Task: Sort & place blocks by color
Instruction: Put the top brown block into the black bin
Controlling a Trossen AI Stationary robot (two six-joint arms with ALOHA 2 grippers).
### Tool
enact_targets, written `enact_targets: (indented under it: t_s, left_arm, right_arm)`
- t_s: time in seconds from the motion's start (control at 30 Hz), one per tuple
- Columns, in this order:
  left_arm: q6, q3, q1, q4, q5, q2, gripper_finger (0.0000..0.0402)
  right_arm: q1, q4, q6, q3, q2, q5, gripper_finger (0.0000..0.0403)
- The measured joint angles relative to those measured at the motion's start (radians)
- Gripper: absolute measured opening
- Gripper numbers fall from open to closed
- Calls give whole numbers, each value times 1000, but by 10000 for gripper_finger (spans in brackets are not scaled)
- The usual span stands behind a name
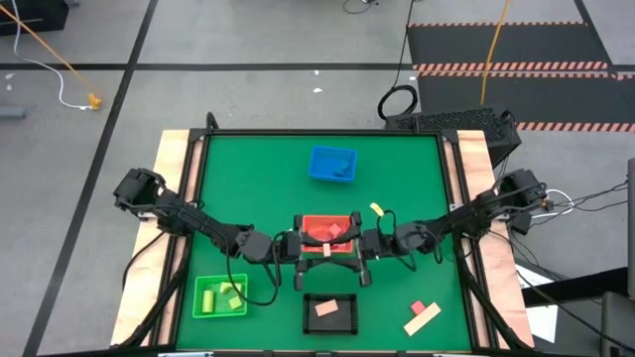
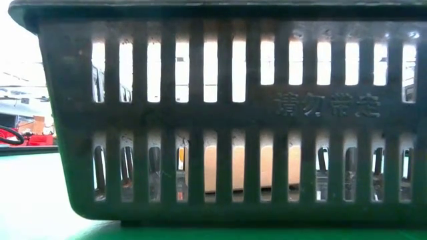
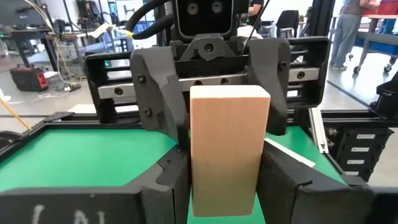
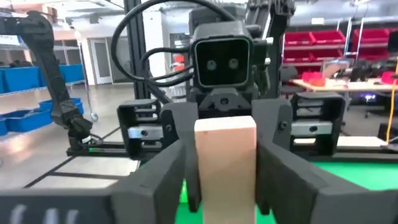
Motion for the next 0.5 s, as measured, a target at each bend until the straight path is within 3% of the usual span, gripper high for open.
enact_targets:
  t_s: [0.13, 0.27, 0.5]
  left_arm:
    - [-38, 0, -5, -2, 0, 0, 133]
    - [-127, 2, -19, -40, 9, -3, 133]
    - [-430, 2, -69, -92, 116, 34, 133]
  right_arm:
    - [0, -109, 9, -2, -61, 9, 237]
    - [2, -326, 42, -5, -180, 15, 277]
    - [2, -711, 332, -4, -326, 17, 292]
